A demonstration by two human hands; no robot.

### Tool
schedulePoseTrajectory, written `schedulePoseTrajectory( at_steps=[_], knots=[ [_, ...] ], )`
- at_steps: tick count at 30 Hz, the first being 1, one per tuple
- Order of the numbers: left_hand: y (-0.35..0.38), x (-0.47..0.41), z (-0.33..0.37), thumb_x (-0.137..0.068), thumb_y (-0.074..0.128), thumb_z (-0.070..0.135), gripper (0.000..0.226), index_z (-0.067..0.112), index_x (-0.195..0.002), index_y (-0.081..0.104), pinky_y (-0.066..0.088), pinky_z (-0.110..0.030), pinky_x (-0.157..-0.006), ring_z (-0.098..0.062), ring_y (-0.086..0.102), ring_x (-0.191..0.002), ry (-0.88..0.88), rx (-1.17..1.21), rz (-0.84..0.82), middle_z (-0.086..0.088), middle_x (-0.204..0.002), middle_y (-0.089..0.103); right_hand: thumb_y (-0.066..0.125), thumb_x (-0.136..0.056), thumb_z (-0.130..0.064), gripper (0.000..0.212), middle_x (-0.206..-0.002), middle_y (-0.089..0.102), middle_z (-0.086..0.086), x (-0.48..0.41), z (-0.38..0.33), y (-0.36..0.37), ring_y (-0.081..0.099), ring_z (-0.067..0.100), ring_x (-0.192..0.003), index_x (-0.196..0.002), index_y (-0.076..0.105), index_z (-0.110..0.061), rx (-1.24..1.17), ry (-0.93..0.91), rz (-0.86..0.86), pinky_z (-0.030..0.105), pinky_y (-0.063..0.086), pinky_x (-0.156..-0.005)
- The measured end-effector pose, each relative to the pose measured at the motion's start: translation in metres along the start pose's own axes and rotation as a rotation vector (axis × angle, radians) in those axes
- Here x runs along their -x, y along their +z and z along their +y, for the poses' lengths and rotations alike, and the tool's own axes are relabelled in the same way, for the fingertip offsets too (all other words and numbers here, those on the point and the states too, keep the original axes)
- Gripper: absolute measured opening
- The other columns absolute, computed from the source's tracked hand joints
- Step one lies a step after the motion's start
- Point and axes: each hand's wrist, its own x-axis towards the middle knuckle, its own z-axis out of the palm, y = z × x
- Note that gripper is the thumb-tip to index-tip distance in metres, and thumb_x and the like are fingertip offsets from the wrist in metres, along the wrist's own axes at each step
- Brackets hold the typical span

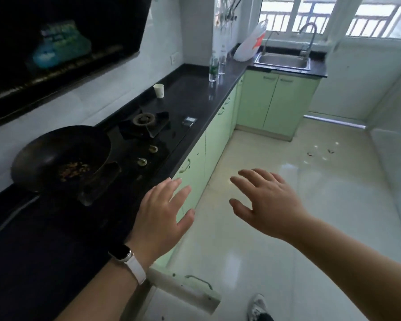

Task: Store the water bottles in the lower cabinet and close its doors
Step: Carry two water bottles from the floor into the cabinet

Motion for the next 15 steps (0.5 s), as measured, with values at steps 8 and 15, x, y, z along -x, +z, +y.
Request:
schedulePoseTrajectory(
  at_steps=[8, 15],
  knots=[
    [0.032, -0.075, 0.048, -0.091, 0.046, 0.048, 0.054, 0.018, -0.133, 0.062, 0.04, -0.05, -0.106, -0.03, 0.05, -0.133, -0.007, -0.003, -0.024, -0.008, -0.141, 0.058, 0.041, -0.09, -0.057, 0.054, -0.124, 0.063, 0.003, -0.011, 0.087, 0.022, 0.058, 0.029, -0.115, -0.124, 0.062, -0.021, -0.059, 0.051, -0.01, 0.039, 0.046, -0.093],
    [0.095, -0.181, 0.132, -0.088, 0.048, 0.047, 0.054, 0.018, -0.131, 0.063, 0.045, -0.053, -0.101, -0.032, 0.054, -0.127, 0.078, -0.03, -0.068, -0.009, -0.137, 0.06, 0.041, -0.088, -0.057, 0.054, -0.122, 0.064, 0.004, -0.005, 0.236, 0.031, 0.059, 0.031, -0.114, -0.121, 0.063, -0.021, -0.071, 0.189, -0.013, 0.04, 0.046, -0.092]
  ],
)
